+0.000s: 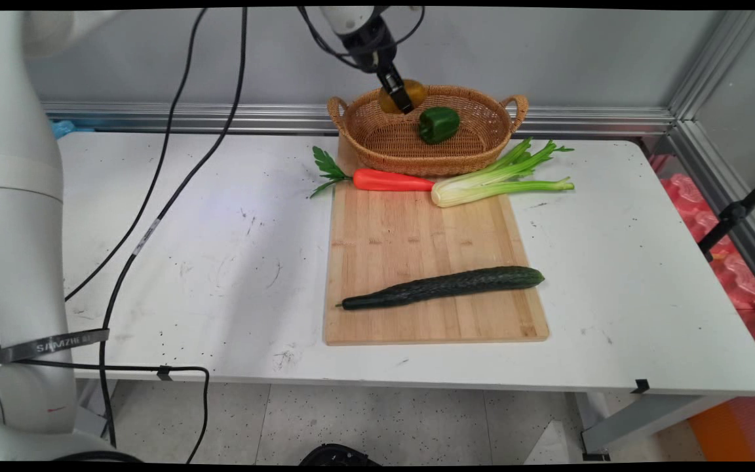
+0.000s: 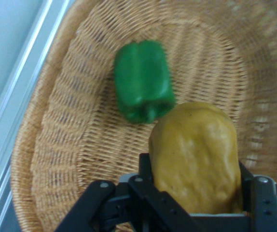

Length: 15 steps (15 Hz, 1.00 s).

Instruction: Place the picked object on the cutting board

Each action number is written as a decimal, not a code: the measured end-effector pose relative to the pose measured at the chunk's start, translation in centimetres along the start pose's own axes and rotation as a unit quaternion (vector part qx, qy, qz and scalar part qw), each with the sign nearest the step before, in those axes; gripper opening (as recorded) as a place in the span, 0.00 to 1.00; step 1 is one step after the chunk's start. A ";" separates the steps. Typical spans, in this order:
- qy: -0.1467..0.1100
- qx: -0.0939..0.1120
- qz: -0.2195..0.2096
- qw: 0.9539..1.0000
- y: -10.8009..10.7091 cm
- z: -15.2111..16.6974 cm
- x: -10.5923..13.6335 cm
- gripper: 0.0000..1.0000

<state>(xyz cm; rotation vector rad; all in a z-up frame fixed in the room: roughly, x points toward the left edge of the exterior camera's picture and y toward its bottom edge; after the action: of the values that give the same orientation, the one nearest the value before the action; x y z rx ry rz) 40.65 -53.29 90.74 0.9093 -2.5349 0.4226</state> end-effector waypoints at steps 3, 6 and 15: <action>0.003 -0.020 0.018 1.000 2.6 -2.7 1.2 0.00; 0.007 -0.047 0.032 0.998 5.7 -4.3 1.9 0.00; 0.017 -0.096 0.045 0.994 13.5 -2.5 2.3 0.00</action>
<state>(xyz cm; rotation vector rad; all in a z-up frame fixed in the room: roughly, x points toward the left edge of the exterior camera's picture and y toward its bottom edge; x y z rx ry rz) 30.80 -43.48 92.06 0.7122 -2.5400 0.2138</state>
